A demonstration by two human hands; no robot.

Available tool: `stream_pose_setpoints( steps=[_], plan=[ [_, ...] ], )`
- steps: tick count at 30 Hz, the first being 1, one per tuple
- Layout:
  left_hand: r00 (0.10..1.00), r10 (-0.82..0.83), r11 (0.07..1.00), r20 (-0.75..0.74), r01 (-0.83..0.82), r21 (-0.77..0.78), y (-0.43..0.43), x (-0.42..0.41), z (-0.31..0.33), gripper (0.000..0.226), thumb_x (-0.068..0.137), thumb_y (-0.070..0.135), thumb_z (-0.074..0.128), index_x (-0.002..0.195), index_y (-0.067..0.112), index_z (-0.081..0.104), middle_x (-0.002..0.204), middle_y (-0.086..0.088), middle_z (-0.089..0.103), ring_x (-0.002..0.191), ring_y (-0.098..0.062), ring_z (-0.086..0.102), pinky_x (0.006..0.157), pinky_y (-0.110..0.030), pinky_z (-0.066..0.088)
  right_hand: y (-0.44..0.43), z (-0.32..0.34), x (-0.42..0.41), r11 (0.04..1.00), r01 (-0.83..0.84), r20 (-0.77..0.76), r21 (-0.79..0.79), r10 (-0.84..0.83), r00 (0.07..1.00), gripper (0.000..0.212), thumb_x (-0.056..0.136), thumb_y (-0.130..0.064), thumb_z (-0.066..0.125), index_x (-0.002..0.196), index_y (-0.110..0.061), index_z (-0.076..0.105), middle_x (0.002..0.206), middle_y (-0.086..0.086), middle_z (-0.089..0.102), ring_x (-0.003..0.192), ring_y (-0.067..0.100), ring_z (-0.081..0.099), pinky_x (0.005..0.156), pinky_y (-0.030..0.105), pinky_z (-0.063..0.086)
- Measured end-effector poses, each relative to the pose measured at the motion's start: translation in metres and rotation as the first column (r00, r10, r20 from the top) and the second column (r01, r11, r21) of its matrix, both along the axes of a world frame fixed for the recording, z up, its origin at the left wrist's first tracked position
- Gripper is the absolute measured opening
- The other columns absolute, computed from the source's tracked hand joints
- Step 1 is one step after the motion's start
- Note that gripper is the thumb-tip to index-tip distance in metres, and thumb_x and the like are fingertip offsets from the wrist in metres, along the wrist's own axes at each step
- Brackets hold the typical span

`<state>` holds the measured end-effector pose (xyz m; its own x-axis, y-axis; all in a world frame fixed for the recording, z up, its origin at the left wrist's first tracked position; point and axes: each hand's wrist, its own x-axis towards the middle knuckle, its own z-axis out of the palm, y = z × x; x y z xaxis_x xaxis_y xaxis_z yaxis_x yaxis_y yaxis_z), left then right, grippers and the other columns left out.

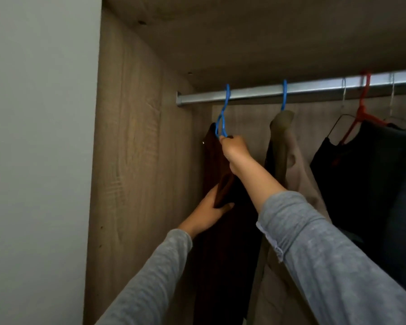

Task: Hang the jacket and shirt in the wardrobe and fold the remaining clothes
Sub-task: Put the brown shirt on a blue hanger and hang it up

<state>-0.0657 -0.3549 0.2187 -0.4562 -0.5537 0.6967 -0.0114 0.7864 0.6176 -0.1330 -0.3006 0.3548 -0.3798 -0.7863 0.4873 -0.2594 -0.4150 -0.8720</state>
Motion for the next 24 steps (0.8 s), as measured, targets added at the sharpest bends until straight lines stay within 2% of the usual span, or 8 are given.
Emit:
stream_pose_setpoints(
  steps=[2,5,10,12,14,18,21,24],
  plan=[
    [1.000,-0.015,1.000,0.008,0.015,0.011,-0.003,-0.003,-0.011,0.064,0.089,0.006,0.061,0.135,0.036,0.026,0.142,0.011,0.036,0.134,-0.003,0.032,0.113,-0.023,0.025,-0.005,-0.006,-0.005,0.999,0.001,-0.042,0.037,0.000,0.999,0.029,0.099,-0.023,0.044,0.120,-0.004,0.052,0.080,0.000,0.049,0.071,0.013,0.049,0.071,0.029,0.042],
    [1.000,-0.017,0.998,-0.020,0.019,0.066,-0.004,-0.005,-0.025,0.058,0.091,0.012,0.059,0.134,0.037,0.028,0.141,0.013,0.037,0.133,-0.002,0.034,0.111,-0.021,0.026,-0.009,-0.013,-0.008,0.999,0.047,-0.175,0.023,-0.042,0.984,0.029,0.098,-0.025,0.045,0.117,-0.004,0.055,0.078,0.001,0.050,0.076,0.017,0.052,0.061,0.025,0.039],
    [1.000,0.009,0.991,-0.025,-0.006,0.134,0.009,-0.004,-0.052,0.041,0.095,0.017,0.054,0.133,0.027,0.042,0.130,0.012,0.052,0.119,0.003,0.048,0.101,-0.012,0.035,-0.002,-0.028,-0.007,0.996,0.085,-0.279,0.022,-0.076,0.957,0.019,0.093,-0.018,0.048,0.106,-0.011,0.059,0.097,0.010,0.061,0.084,0.023,0.059,0.059,0.027,0.042],
    [0.997,0.050,0.988,-0.062,-0.040,0.147,0.022,-0.001,-0.061,0.030,0.096,0.016,0.052,0.124,0.026,0.050,0.119,0.010,0.059,0.110,0.002,0.055,0.092,-0.009,0.040,0.007,-0.038,-0.007,0.993,0.117,-0.306,-0.013,-0.116,0.945,0.015,0.090,-0.015,0.050,0.100,-0.012,0.060,0.095,0.008,0.062,0.079,0.020,0.059,0.055,0.025,0.041],
    [0.991,0.092,0.984,-0.100,-0.075,0.163,0.030,0.002,-0.071,0.026,0.097,0.016,0.050,0.121,0.021,0.055,0.115,0.004,0.063,0.108,-0.005,0.058,0.091,-0.014,0.044,0.020,-0.050,-0.007,0.984,0.153,-0.341,-0.087,-0.174,0.924,0.014,0.088,-0.011,0.051,0.097,-0.010,0.061,0.089,0.005,0.059,0.069,0.013,0.054,0.050,0.021,0.038],
    [0.988,0.138,0.975,-0.074,-0.122,0.186,0.064,0.015,-0.095,0.023,0.098,0.016,0.047,0.116,0.014,0.062,0.101,0.005,0.067,0.091,-0.002,0.063,0.082,-0.017,0.047,0.053,-0.083,0.002,0.949,0.234,-0.400,-0.212,-0.302,0.865,0.024,0.087,-0.002,0.052,0.109,-0.007,0.056,0.104,0.008,0.056,0.089,0.016,0.053,0.072,0.022,0.042],
    [0.989,0.133,0.971,-0.066,-0.116,0.209,0.097,0.028,-0.115,0.019,0.098,0.015,0.048,0.106,0.019,0.065,0.091,0.011,0.067,0.082,0.001,0.064,0.076,-0.016,0.046,0.081,-0.115,0.007,0.955,0.256,-0.399,-0.148,-0.295,0.868,0.025,0.089,-0.002,0.051,0.113,-0.008,0.050,0.108,0.012,0.058,0.097,0.024,0.059,0.081,0.029,0.050],
    [0.996,0.084,0.966,0.001,-0.081,0.246,0.141,0.042,-0.137,0.021,0.098,0.017,0.047,0.109,0.020,0.065,0.100,0.004,0.069,0.092,-0.003,0.064,0.081,-0.017,0.049,0.116,-0.149,0.013,0.956,0.287,-0.413,-0.054,-0.283,0.866,0.027,0.090,-0.005,0.052,0.117,-0.008,0.048,0.110,0.013,0.058,0.099,0.026,0.059,0.084,0.032,0.051]
  ],
)
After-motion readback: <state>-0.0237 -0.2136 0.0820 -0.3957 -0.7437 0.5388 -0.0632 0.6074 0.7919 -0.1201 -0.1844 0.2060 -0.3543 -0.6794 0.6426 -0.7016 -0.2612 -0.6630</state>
